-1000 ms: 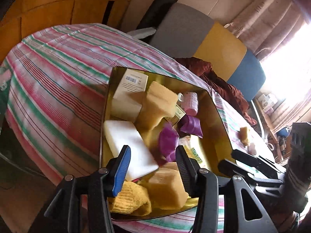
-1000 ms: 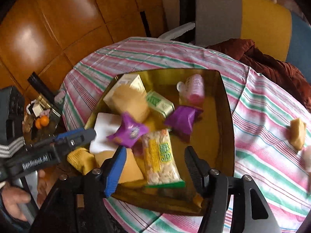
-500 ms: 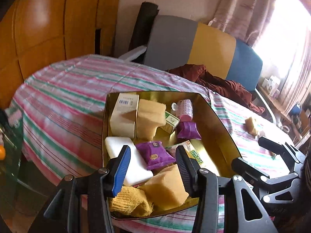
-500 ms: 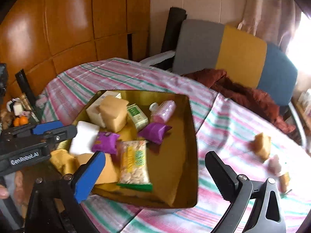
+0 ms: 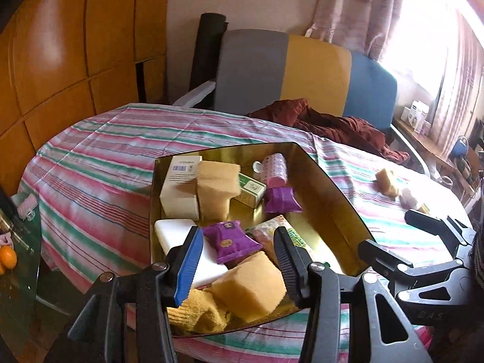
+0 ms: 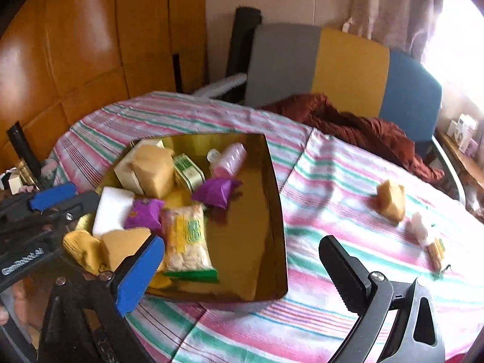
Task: Organize objects
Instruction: 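Move both grippers back over the yellow sponge and cotton balls on the sheet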
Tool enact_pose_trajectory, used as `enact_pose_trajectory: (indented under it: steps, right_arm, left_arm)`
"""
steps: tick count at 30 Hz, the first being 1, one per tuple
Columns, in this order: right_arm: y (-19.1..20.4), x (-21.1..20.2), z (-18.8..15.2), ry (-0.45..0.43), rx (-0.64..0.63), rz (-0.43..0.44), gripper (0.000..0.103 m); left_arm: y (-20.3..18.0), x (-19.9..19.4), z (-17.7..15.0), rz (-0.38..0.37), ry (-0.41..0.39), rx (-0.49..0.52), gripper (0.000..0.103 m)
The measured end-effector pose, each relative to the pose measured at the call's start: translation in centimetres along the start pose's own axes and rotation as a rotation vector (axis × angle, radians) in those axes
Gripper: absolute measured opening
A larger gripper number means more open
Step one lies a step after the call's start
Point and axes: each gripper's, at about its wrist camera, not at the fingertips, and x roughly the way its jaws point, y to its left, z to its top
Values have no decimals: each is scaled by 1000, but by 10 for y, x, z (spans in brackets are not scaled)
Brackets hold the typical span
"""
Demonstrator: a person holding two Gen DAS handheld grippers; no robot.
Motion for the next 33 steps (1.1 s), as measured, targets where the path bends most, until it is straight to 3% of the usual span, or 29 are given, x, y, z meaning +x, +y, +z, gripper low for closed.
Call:
enact_pose_trajectory:
  steps: [8,16,24,33]
  right_arm:
    - [-10,-9,-11,-2,62,70,103]
    - [-27,-22,-17,-20,96,67,103]
    - [-74,-27,-38,21,182,0,103]
    - [-161,-47,-69,72,359,-133,103]
  left_arm:
    - [-14,1,-3,-20,13,41,49]
    - [-28,3,-4,-36,21,81,49]
    - [-38,9,-9,-53,53,111,49]
    - [-52,14,-9,-110,71,149,49]
